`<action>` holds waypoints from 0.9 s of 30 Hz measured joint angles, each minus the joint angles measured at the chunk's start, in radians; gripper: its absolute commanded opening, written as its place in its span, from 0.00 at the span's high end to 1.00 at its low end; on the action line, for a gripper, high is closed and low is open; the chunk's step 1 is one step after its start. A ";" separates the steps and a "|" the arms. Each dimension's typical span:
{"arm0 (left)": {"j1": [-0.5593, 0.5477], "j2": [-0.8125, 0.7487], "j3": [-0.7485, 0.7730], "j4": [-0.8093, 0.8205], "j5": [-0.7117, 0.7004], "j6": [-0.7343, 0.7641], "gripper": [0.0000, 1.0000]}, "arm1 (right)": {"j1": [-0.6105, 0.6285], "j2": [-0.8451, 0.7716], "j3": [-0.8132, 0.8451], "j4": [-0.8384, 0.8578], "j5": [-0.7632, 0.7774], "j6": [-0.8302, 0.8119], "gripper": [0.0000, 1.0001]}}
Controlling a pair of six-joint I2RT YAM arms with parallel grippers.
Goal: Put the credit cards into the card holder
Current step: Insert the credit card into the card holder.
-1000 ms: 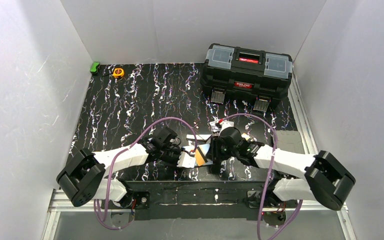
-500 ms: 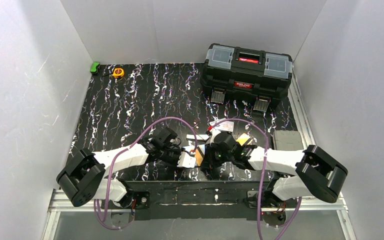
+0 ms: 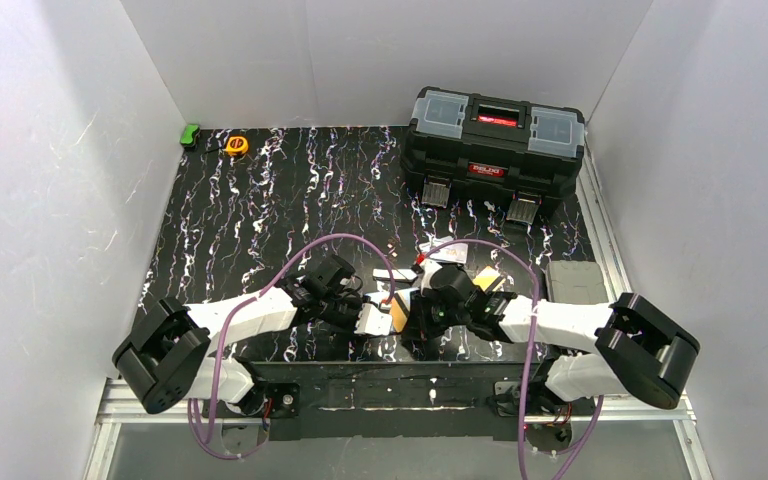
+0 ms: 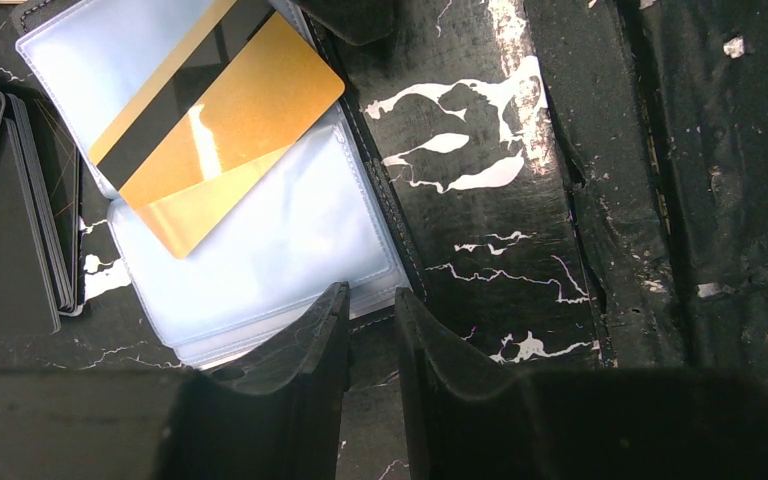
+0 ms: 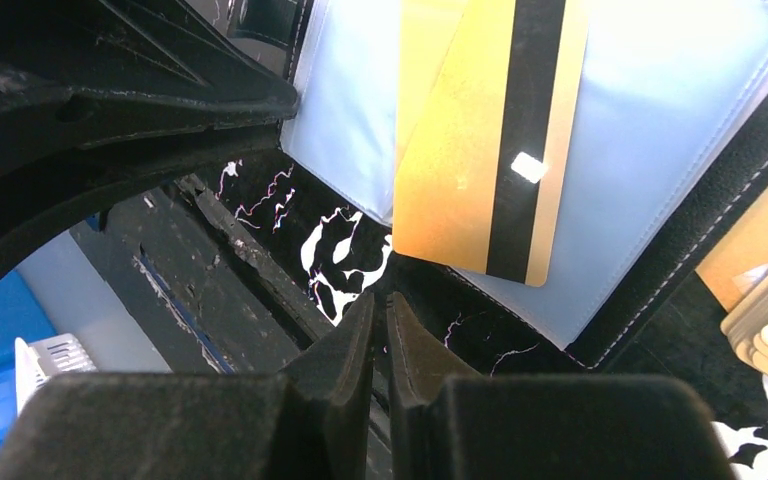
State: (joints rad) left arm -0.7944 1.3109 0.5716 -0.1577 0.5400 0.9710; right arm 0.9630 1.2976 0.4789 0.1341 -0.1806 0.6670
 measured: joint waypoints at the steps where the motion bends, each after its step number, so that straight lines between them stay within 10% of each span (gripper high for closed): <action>1: 0.000 0.000 0.000 0.000 0.000 -0.002 0.77 | 0.002 0.002 0.000 0.000 -0.003 -0.002 0.84; 27: 0.000 -0.019 0.000 0.000 0.010 0.001 0.78 | 0.003 0.154 0.063 0.031 -0.005 -0.039 0.85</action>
State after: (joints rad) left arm -0.7944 1.2922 0.5713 -0.1574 0.5495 0.9718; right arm 0.9665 1.4521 0.5423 0.1650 -0.1852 0.6281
